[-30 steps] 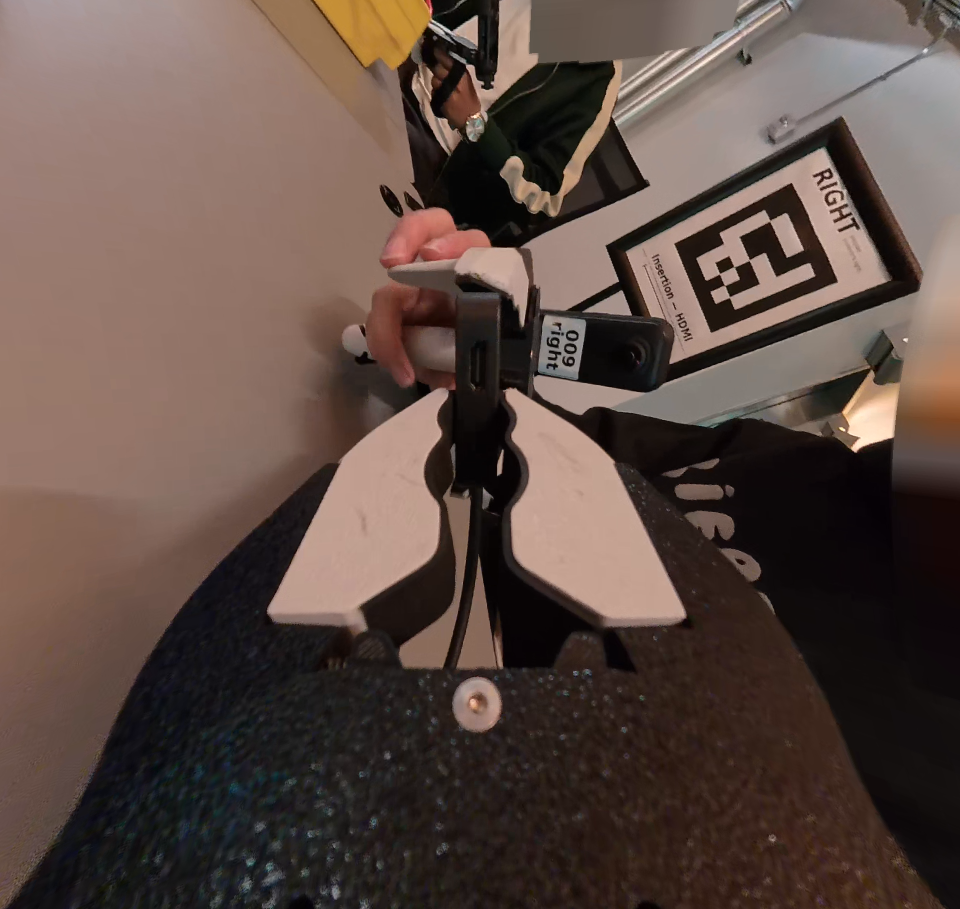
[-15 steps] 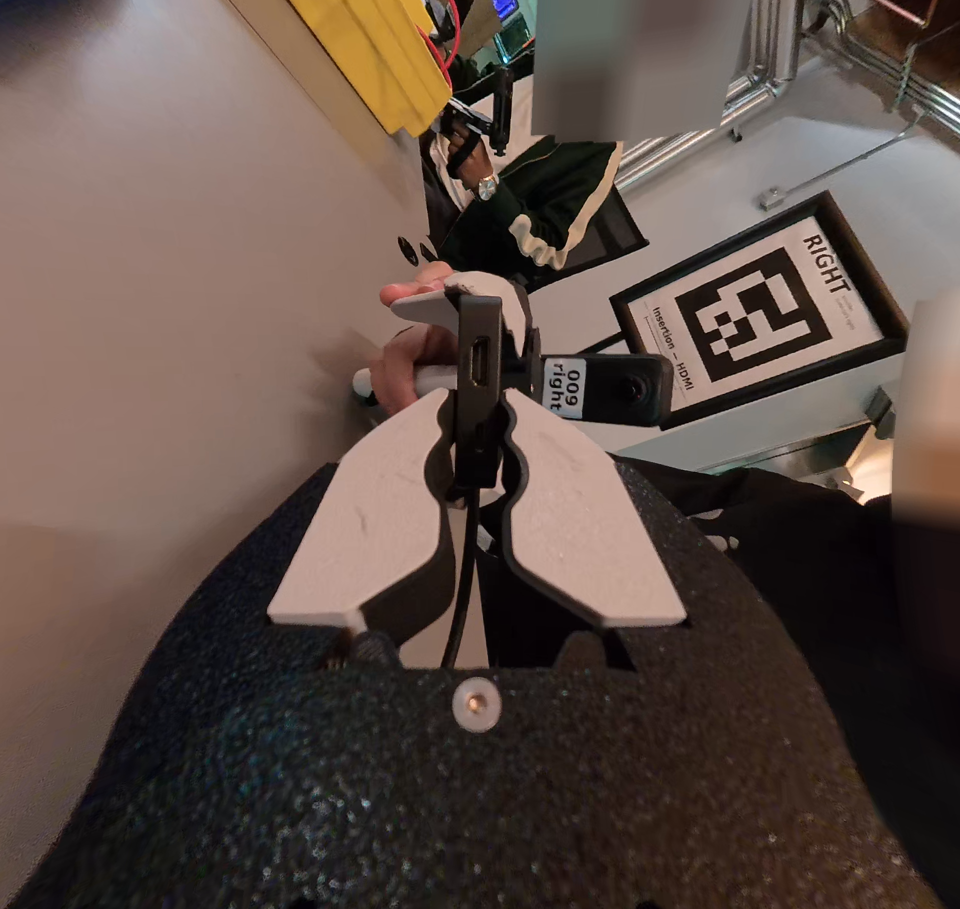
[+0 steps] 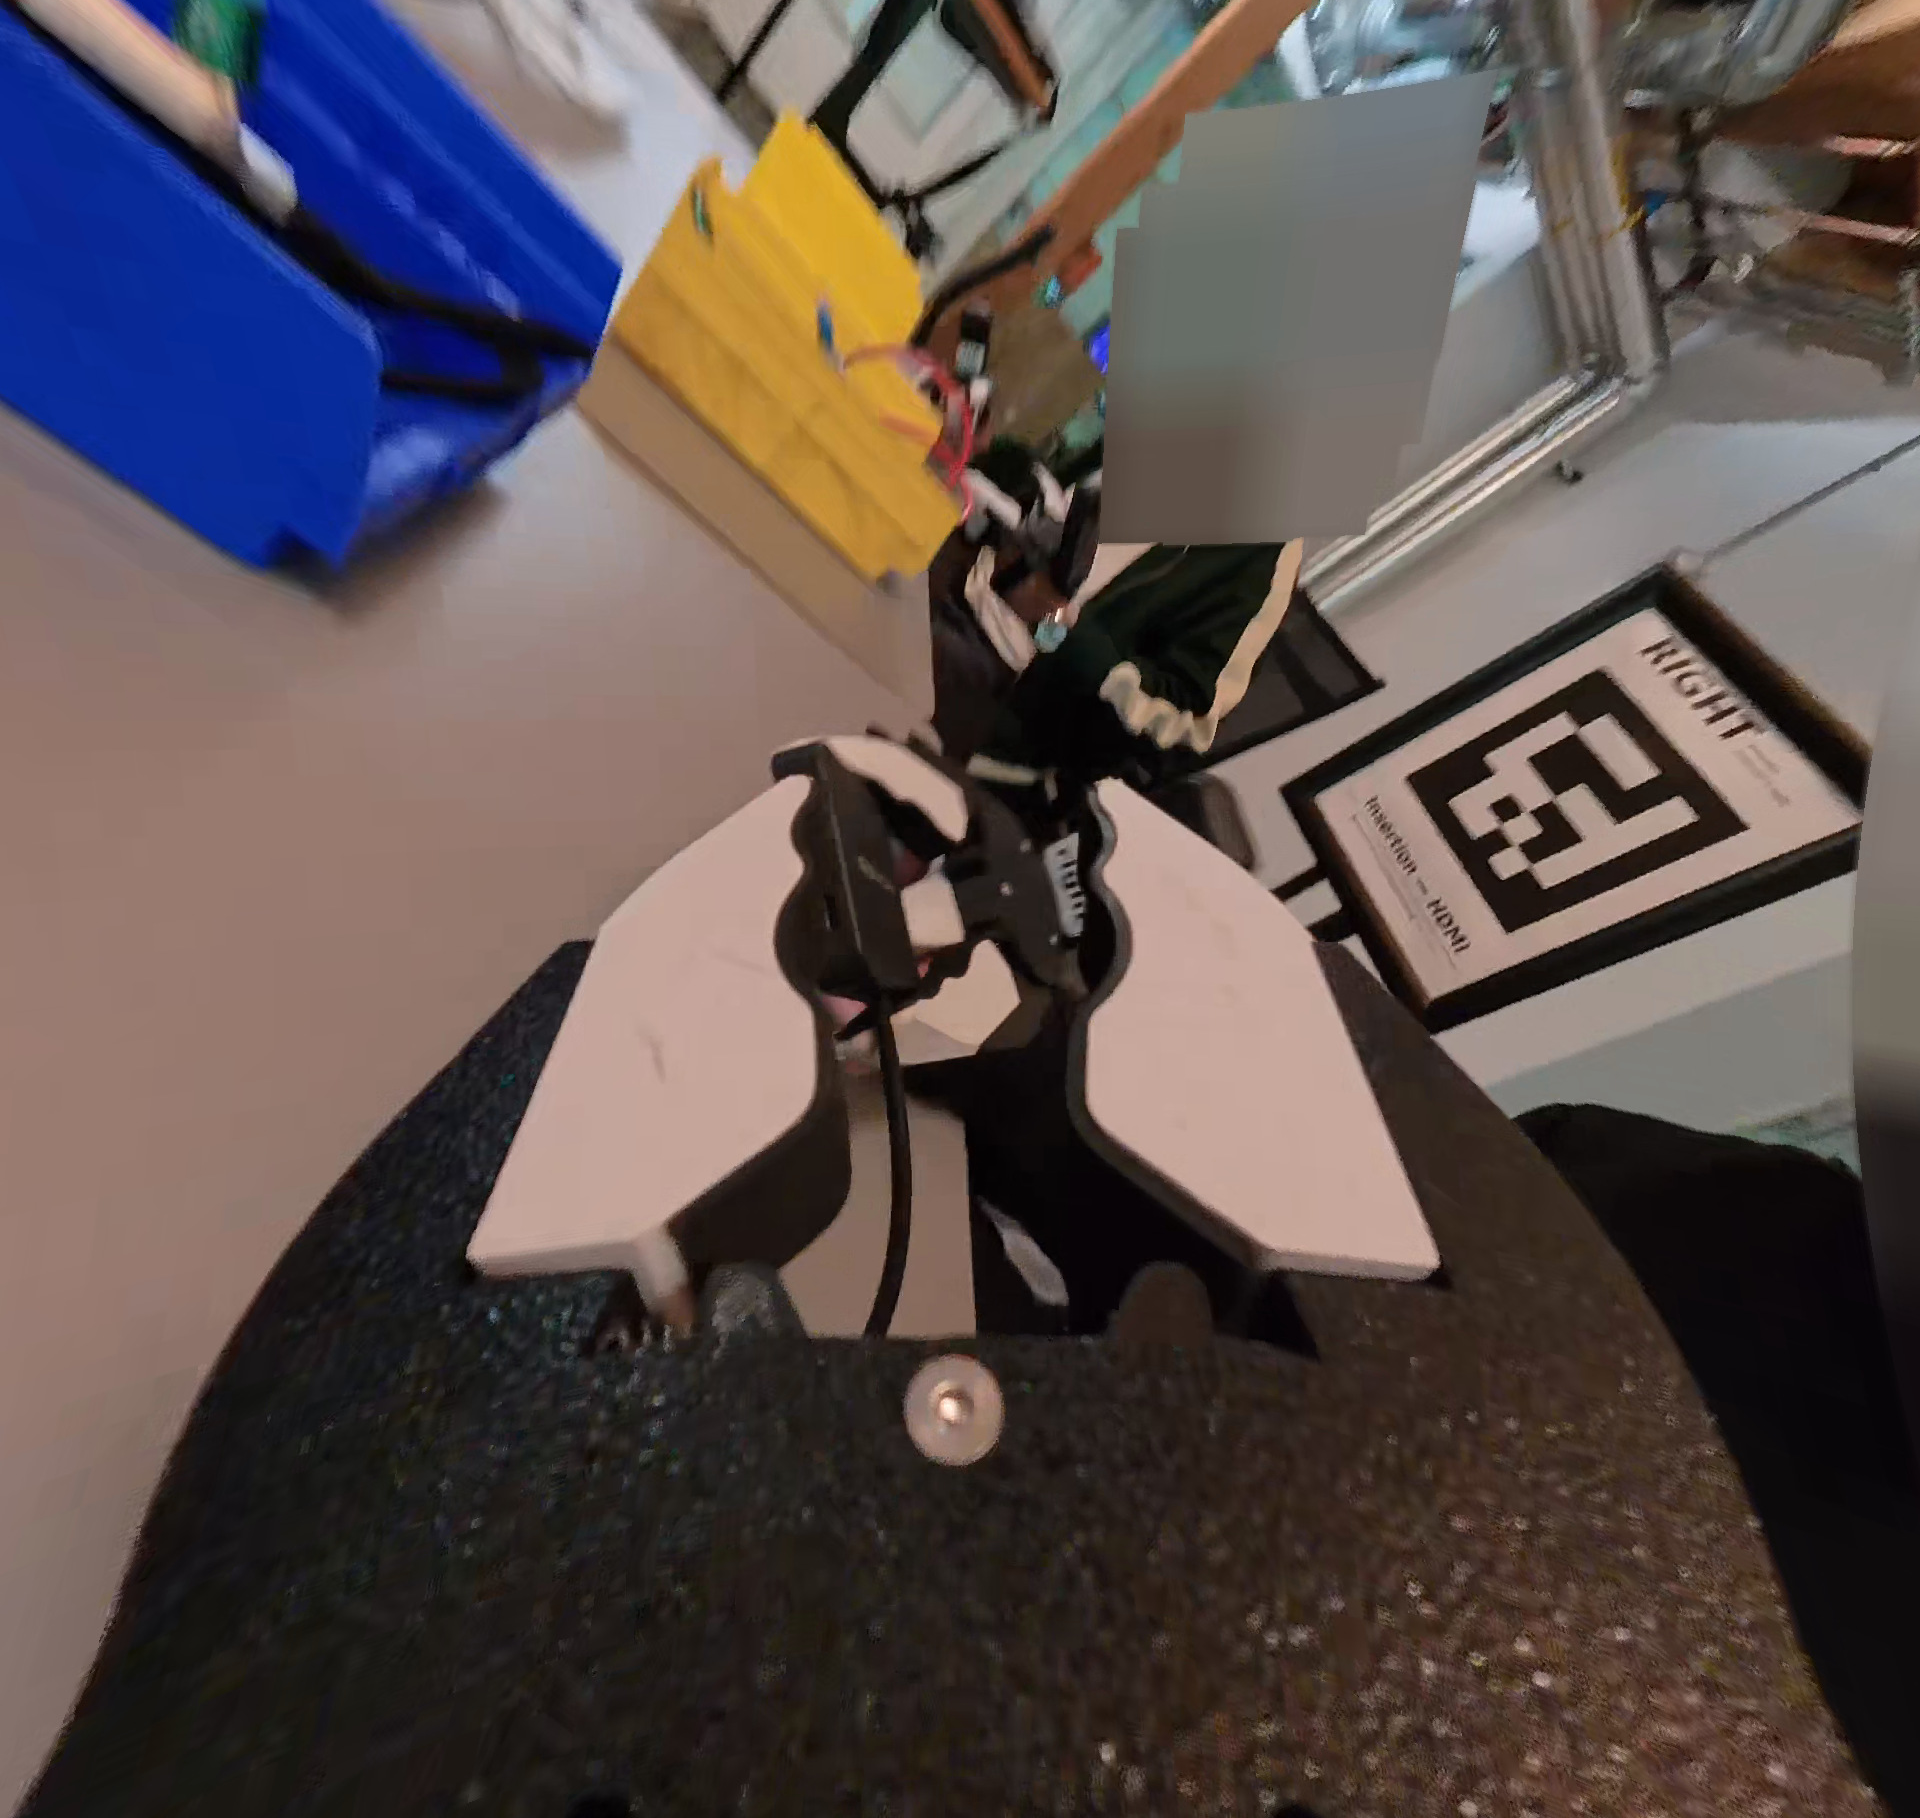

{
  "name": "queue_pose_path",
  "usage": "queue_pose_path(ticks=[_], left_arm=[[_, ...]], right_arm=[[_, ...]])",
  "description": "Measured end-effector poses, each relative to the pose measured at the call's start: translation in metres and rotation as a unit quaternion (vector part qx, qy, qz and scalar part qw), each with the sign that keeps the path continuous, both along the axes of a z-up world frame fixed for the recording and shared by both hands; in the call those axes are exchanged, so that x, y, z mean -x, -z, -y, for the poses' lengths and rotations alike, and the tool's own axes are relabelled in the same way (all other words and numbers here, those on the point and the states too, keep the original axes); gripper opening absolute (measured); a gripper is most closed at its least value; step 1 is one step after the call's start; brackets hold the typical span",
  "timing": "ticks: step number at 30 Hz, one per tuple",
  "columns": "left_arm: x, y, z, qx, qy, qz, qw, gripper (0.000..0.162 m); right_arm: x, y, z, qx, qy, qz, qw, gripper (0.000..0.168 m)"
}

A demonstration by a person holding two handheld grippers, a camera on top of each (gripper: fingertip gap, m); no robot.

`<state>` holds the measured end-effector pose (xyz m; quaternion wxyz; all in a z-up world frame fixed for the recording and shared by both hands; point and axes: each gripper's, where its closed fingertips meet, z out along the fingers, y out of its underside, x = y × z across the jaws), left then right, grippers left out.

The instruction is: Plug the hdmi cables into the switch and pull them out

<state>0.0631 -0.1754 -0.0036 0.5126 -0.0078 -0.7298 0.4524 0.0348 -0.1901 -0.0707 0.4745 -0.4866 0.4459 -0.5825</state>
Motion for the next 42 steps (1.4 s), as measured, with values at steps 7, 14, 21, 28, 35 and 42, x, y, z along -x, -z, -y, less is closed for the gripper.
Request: queue_pose_path(ticks=[7,14,21,28,35,42], left_arm=[[-0.060,-0.072,-0.050,0.164,-0.091,0.094,0.978,0.045],[-0.088,-0.042,-0.061,0.262,-0.118,0.318,0.904,0.049],[0.010,0.021,-0.065,0.368,-0.005,0.520,0.771,0.057],[0.041,0.043,-0.065,0.438,0.032,0.643,0.627,0.048],[0.053,0.046,-0.070,0.515,0.038,0.677,0.525,0.020],[0.049,0.048,-0.068,0.521,0.054,0.695,0.492,0.014]], right_arm=[[0.017,-0.024,0.000,-0.169,-0.120,0.091,0.974,0.074],[0.022,-0.039,-0.034,-0.230,-0.269,0.120,0.928,0.074],[0.017,-0.029,-0.067,-0.232,-0.348,0.069,0.906,0.074],[0.012,-0.020,-0.103,-0.236,-0.421,0.016,0.875,0.074],[0.015,-0.027,-0.111,-0.257,-0.447,0.041,0.856,0.073],[0.008,-0.025,-0.110,-0.247,-0.414,0.044,0.875,0.072]])
